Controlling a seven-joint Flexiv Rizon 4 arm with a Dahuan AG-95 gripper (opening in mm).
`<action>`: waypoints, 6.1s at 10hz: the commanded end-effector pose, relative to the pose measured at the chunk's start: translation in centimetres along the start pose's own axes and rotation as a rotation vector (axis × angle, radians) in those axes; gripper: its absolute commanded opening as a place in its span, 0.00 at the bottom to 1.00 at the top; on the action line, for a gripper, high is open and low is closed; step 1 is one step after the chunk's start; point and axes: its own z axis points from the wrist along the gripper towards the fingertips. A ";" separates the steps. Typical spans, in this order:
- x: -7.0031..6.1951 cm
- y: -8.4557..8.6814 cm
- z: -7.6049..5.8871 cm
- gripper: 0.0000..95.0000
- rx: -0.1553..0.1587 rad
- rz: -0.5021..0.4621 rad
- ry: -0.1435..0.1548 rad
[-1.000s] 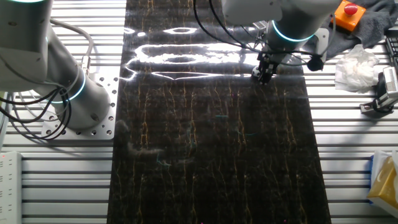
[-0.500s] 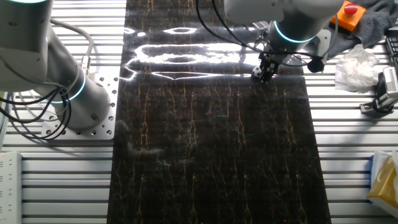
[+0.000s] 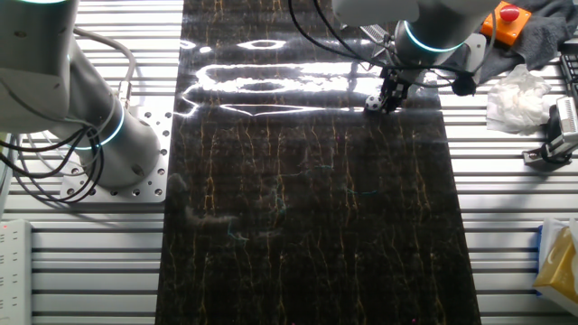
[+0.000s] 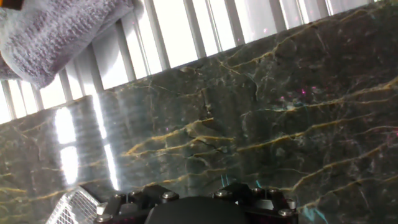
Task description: Push the soccer ball into the goal
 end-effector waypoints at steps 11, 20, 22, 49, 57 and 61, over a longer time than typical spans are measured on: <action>-3.7 -4.5 -5.2 0.80 0.406 -0.588 -0.019; -4.0 -5.8 -5.8 0.80 0.288 -0.549 0.005; -4.0 -5.8 -5.8 0.80 0.272 -0.522 0.010; -4.0 -5.8 -5.8 0.80 0.164 -0.304 -0.004; -4.3 -6.5 -5.2 0.80 0.102 -0.246 -0.016; -6.0 -7.6 -3.6 0.80 0.104 -0.311 -0.001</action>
